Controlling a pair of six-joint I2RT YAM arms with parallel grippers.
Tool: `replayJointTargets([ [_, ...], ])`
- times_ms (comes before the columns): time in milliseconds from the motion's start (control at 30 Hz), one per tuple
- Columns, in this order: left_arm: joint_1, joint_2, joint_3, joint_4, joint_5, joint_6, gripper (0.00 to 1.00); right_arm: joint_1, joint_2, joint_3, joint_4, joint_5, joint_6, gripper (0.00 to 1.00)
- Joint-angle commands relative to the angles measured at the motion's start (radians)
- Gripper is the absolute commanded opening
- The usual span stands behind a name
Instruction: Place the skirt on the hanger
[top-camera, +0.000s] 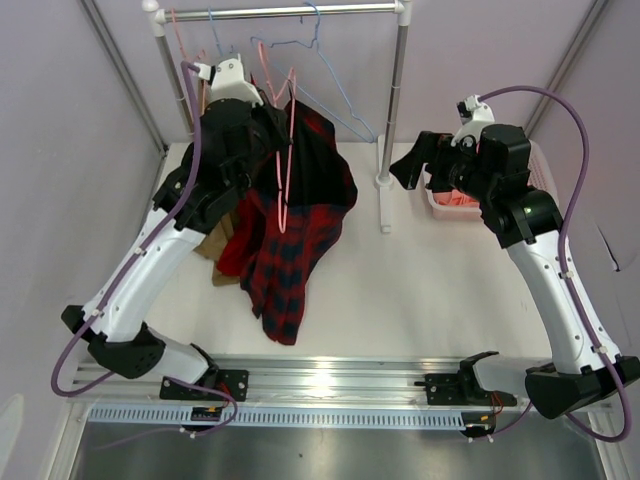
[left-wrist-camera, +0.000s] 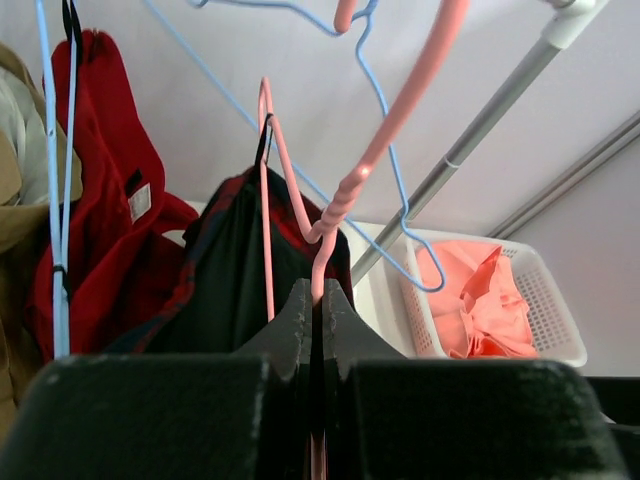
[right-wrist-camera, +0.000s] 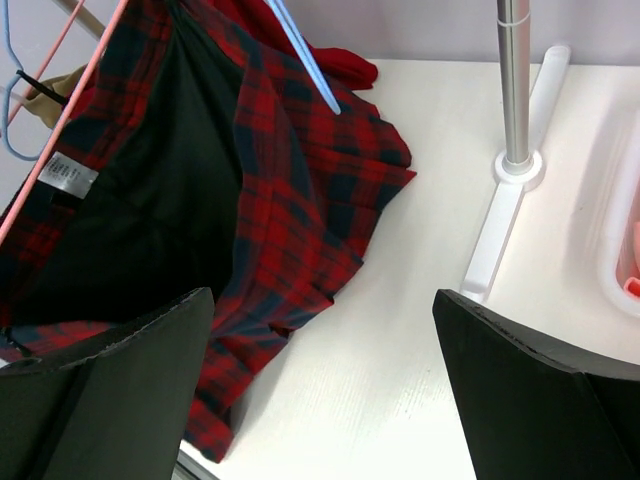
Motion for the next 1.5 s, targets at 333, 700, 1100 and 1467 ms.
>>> replayJointTargets([
  [333,0.032,0.237,0.408,0.046,-0.116,0.123,0.00,-0.009,-0.024,0.008,0.035,-0.029,-0.030,0.99],
  [700,0.153,0.318,0.541,0.112,0.017,0.183,0.00,-0.009,-0.019,-0.005,0.031,-0.036,-0.055,0.99],
  [1100,0.287,0.408,0.566,0.228,0.265,0.206,0.00,-0.011,-0.010,-0.029,0.068,-0.043,-0.041,0.99],
  [1467,0.380,0.477,0.593,0.252,0.342,0.131,0.00,-0.017,-0.012,-0.074,0.127,-0.054,-0.007,0.99],
])
